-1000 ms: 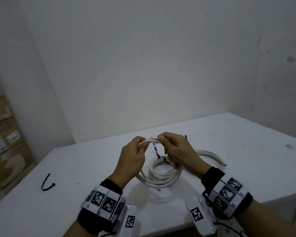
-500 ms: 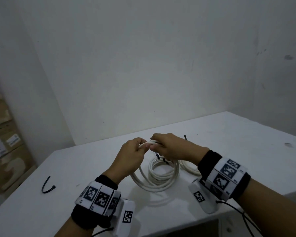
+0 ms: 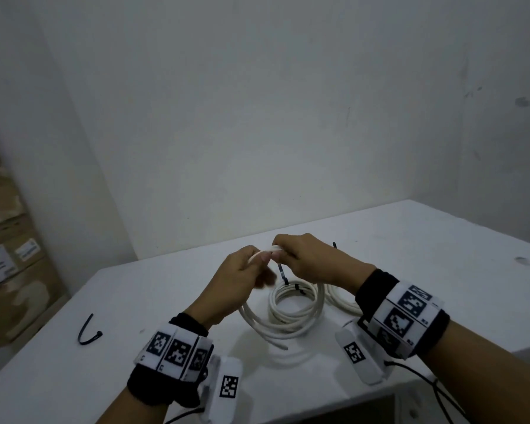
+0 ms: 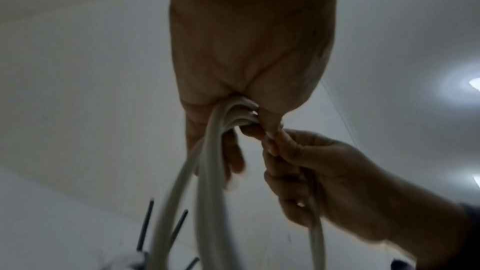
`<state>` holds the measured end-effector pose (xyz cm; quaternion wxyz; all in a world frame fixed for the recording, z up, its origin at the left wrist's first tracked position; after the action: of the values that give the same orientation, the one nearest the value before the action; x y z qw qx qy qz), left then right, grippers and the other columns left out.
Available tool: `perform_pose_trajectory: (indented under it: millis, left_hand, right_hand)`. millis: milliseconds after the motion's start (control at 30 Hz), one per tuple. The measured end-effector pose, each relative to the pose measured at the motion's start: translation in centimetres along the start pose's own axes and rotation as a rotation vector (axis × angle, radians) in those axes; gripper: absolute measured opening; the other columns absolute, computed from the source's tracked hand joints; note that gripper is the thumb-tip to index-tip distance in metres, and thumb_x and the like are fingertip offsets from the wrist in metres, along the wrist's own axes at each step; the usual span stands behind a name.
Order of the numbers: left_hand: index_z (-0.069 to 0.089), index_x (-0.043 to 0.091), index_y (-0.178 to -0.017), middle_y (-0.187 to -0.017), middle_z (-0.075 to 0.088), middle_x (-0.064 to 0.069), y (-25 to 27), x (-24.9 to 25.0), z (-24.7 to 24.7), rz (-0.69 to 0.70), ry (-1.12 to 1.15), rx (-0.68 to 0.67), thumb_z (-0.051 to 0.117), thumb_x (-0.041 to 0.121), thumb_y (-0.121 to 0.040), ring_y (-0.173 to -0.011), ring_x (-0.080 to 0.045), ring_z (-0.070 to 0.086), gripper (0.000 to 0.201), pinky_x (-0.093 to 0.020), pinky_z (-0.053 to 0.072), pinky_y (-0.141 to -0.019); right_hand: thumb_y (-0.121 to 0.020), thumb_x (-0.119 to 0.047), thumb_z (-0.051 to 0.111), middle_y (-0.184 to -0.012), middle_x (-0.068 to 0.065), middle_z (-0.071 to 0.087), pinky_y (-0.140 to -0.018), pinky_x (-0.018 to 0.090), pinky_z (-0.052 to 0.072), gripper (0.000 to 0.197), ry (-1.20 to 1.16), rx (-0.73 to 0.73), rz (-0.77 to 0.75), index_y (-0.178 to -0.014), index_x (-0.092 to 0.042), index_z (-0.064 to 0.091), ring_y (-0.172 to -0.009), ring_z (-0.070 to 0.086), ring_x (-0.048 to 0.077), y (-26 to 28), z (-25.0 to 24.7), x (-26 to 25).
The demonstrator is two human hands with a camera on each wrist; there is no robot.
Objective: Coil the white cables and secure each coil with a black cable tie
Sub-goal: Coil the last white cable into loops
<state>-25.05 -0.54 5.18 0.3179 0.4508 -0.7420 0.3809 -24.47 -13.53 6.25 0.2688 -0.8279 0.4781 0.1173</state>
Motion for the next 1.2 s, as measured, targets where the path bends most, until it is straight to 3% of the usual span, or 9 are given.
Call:
perform_pose_trajectory:
  millis: [33, 133, 333, 400, 500, 600, 700, 900, 1200]
  left_hand:
    - [0.053, 0.005, -0.084, -0.057, 0.051, -0.001, 0.2, -0.2, 0.3, -0.049, 0.194, -0.033, 0.049, 0.035, -0.095, -0.05, -0.018, 0.05, 0.032, -0.032, 0.046, -0.053]
    - [0.052, 0.005, -0.081, -0.049, 0.025, 0.004, 0.3, -0.5, 0.1, -0.107, 0.437, 0.022, 0.05, 0.037, -0.094, -0.04, -0.01, 0.021, 0.034, -0.019, 0.022, -0.04]
    - [0.049, 0.01, -0.073, -0.043, 0.027, 0.006, -0.2, -0.9, -1.3, -0.098, 0.575, 0.252, 0.051, 0.03, -0.096, -0.034, -0.008, 0.018, 0.031, -0.014, 0.016, -0.038]
    - [0.045, 0.013, -0.071, -0.04, 0.026, 0.008, -0.7, -1.7, -2.7, -0.11, 0.72, 0.359, 0.049, 0.031, -0.097, -0.031, -0.006, 0.019, 0.032, -0.011, 0.016, -0.036]
    - [0.042, 0.016, -0.068, -0.038, 0.023, 0.009, -1.3, -3.2, -4.7, -0.143, 0.955, 0.495, 0.045, 0.034, -0.099, -0.029, -0.004, 0.017, 0.036, -0.011, 0.015, -0.033]
    - [0.041, 0.017, -0.067, -0.037, 0.022, 0.009, -1.4, -4.0, -5.8, -0.146, 1.063, 0.566, 0.043, 0.038, -0.099, -0.028, -0.005, 0.018, 0.039, -0.013, 0.017, -0.03]
    - [0.039, 0.018, -0.066, -0.036, 0.022, 0.009, -1.4, -4.2, -5.5, -0.145, 1.109, 0.579, 0.04, 0.039, -0.1, -0.028, -0.005, 0.018, 0.041, -0.014, 0.017, -0.03]
    - [0.038, 0.017, -0.066, -0.036, 0.021, 0.008, -0.8, -4.5, -3.5, -0.207, 1.177, 0.549, 0.038, 0.037, -0.101, -0.027, -0.006, 0.018, 0.041, -0.014, 0.017, -0.03]
    - [0.04, 0.015, -0.069, -0.037, 0.023, 0.008, -0.7, -4.4, -2.1, -0.234, 1.171, 0.41, 0.039, 0.038, -0.1, -0.027, -0.006, 0.019, 0.039, -0.015, 0.018, -0.03]
  right_hand:
    - [-0.099, -0.031, 0.042, -0.077, 0.001, 0.053, -0.063, 0.03, 0.035, 0.024, 0.011, 0.002, -0.01, -0.097, -0.01, 0.054, -0.074, 0.048, 0.02, -0.1, -0.1, -0.2]
    - [-0.098, -0.029, 0.044, -0.068, -0.002, 0.05, -0.061, 0.032, 0.035, 0.019, 0.008, 0.022, -0.046, -0.091, -0.013, 0.052, -0.07, 0.048, 0.021, -0.6, -0.4, -0.8]
    - [-0.093, -0.041, 0.051, -0.1, 0.0, 0.053, -0.075, 0.031, 0.041, 0.036, 0.098, 0.201, -0.013, -0.12, -0.018, 0.051, -0.089, 0.053, 0.018, -0.7, -0.8, -0.6]
    - [-0.09, -0.042, 0.055, -0.099, -0.003, 0.055, -0.075, 0.03, 0.043, 0.035, -0.04, 0.387, 0.063, -0.118, -0.023, 0.051, -0.086, 0.055, 0.012, 0.6, -1.2, 0.5]
    - [-0.089, -0.034, 0.059, -0.069, -0.008, 0.057, -0.058, 0.024, 0.042, 0.014, -0.334, 0.587, 0.217, -0.091, -0.021, 0.051, -0.058, 0.053, 0.001, 3.0, -0.2, 2.5]
    - [-0.091, -0.028, 0.059, -0.068, 0.005, 0.064, -0.042, 0.024, 0.045, 0.017, -0.744, 0.342, 0.33, -0.085, -0.013, 0.053, -0.05, 0.058, 0.013, 4.1, 4.3, 3.0]
    - [-0.093, -0.022, 0.056, -0.08, 0.011, 0.068, -0.043, 0.023, 0.047, 0.013, -1.079, 0.249, 0.315, -0.09, -0.009, 0.054, -0.059, 0.064, 0.018, 4.4, 7.2, 1.5]
    - [-0.096, -0.014, 0.051, -0.084, 0.009, 0.07, -0.053, 0.029, 0.053, 0.012, -1.185, 0.461, 0.228, -0.092, -0.005, 0.057, -0.071, 0.067, 0.02, 3.7, 7.1, -0.3]
    - [-0.093, -0.004, 0.051, -0.074, 0.009, 0.062, -0.049, 0.022, 0.046, 0.014, -1.611, 0.472, 0.41, -0.086, -0.008, 0.063, -0.056, 0.056, 0.013, 3.0, 7.9, 0.0]
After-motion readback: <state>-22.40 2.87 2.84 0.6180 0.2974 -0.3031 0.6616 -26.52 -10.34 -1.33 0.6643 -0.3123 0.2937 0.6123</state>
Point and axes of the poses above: each hand's wrist, its own y-axis away from the middle knuckle, its own z-axis out of the palm, x = y × z, the point moved 6 cm from there along -y, towards the middle knuckle
